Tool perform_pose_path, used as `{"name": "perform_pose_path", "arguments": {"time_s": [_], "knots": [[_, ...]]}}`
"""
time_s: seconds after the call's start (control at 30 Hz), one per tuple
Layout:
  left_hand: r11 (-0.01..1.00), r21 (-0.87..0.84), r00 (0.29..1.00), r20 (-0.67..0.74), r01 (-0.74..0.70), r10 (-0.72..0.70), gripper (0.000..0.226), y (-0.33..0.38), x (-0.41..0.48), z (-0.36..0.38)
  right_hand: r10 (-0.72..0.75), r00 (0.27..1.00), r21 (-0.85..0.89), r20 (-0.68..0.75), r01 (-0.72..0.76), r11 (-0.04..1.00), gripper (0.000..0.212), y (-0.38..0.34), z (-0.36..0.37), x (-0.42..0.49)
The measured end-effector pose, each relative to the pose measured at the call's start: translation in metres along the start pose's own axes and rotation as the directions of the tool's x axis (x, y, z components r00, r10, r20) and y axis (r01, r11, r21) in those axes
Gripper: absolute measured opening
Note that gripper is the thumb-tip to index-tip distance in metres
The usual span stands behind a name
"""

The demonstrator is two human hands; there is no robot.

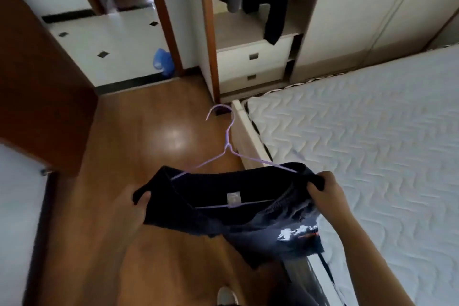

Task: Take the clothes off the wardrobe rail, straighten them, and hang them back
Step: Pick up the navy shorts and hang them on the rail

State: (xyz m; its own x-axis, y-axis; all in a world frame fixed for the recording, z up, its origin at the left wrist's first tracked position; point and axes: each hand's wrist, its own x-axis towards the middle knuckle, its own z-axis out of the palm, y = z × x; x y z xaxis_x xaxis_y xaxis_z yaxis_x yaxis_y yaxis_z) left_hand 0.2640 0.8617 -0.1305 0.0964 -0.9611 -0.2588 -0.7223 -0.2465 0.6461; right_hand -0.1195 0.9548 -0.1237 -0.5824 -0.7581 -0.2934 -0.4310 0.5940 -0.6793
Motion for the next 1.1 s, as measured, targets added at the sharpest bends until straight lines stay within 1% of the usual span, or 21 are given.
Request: {"name": "perform_pose_path", "arguments": {"time_s": [0.07,0.1,0.13,0.17,0.23,0.27,0.3,0.33,0.4,0.43,0.5,0.63,0.73,0.8,0.87,1.0,1.1], "knots": [[0.998,-0.004,0.993,-0.095,0.069,-0.069,0.03,-0.022,0.018,-0.018,-0.052,0.996,-0.025,0.074,0.054,0.998,0.028,-0.03,0.03,0.022],[0.996,0.036,0.989,-0.124,0.083,-0.078,0.038,-0.029,0.025,-0.024,-0.071,0.991,-0.038,0.109,0.076,0.996,0.027,-0.044,0.042,0.034],[0.992,0.074,0.987,-0.13,0.104,-0.094,0.049,-0.036,0.034,-0.028,-0.091,0.986,-0.05,0.141,0.099,0.994,0.026,-0.056,0.053,0.047],[0.984,0.09,0.982,-0.13,0.152,-0.14,0.065,-0.043,0.046,-0.03,-0.108,0.979,-0.059,0.17,0.12,0.991,0.025,-0.067,0.064,0.061],[0.963,0.067,0.959,-0.135,0.259,-0.249,0.095,-0.065,0.078,-0.028,-0.129,0.97,-0.058,0.206,0.144,0.988,0.025,-0.087,0.082,0.094],[0.961,0.056,0.954,-0.156,0.269,-0.258,0.099,-0.075,0.099,-0.024,-0.13,0.969,-0.052,0.212,0.144,0.988,0.024,-0.097,0.089,0.112],[0.96,0.053,0.949,-0.174,0.275,-0.262,0.096,-0.07,0.121,-0.024,-0.129,0.968,-0.043,0.215,0.141,0.989,0.023,-0.108,0.095,0.133],[0.962,0.075,0.954,-0.171,0.261,-0.246,0.086,-0.042,0.134,-0.028,-0.13,0.967,-0.028,0.218,0.139,0.99,0.02,-0.118,0.101,0.155],[0.97,0.033,0.957,-0.175,0.242,-0.233,0.055,0.008,0.165,-0.033,-0.146,0.964,-0.005,0.224,0.151,0.989,0.016,-0.14,0.109,0.198],[0.974,0.011,0.96,-0.174,0.225,-0.22,0.044,0.029,0.184,-0.034,-0.153,0.962,-0.004,0.228,0.158,0.987,0.015,-0.153,0.11,0.221],[0.982,0.011,0.967,-0.173,0.19,-0.185,0.034,0.065,0.225,-0.036,-0.167,0.958,-0.014,0.235,0.175,0.985,0.017,-0.178,0.107,0.268],[0.991,-0.005,0.982,-0.129,0.135,-0.135,0.029,0.13,0.303,-0.038,-0.186,0.953,-0.018,0.241,0.196,0.98,0.013,-0.225,0.095,0.355],[0.996,0.019,0.981,-0.175,0.09,-0.085,0.031,0.167,0.355,-0.039,-0.197,0.945,-0.021,0.26,0.209,0.978,0.014,-0.256,0.091,0.408],[0.998,0.021,0.975,-0.216,0.058,-0.053,0.028,0.189,0.393,-0.04,-0.211,0.945,-0.008,0.25,0.22,0.975,0.014,-0.276,0.092,0.441],[1.0,0.002,0.973,-0.228,0.027,-0.026,0.026,0.21,0.432,-0.038,-0.206,0.952,0.004,0.225,0.211,0.978,0.014,-0.294,0.093,0.473],[0.997,-0.054,0.977,-0.209,-0.058,0.045,0.031,0.255,0.517,-0.035,-0.147,0.984,0.046,0.103,0.143,0.989,0.013,-0.324,0.092,0.534],[0.98,0.017,0.97,-0.146,-0.196,0.196,0.021,0.295,0.583,-0.032,-0.101,0.995,0.069,-0.025,0.102,0.992,0.022,-0.345,0.086,0.573]]}}
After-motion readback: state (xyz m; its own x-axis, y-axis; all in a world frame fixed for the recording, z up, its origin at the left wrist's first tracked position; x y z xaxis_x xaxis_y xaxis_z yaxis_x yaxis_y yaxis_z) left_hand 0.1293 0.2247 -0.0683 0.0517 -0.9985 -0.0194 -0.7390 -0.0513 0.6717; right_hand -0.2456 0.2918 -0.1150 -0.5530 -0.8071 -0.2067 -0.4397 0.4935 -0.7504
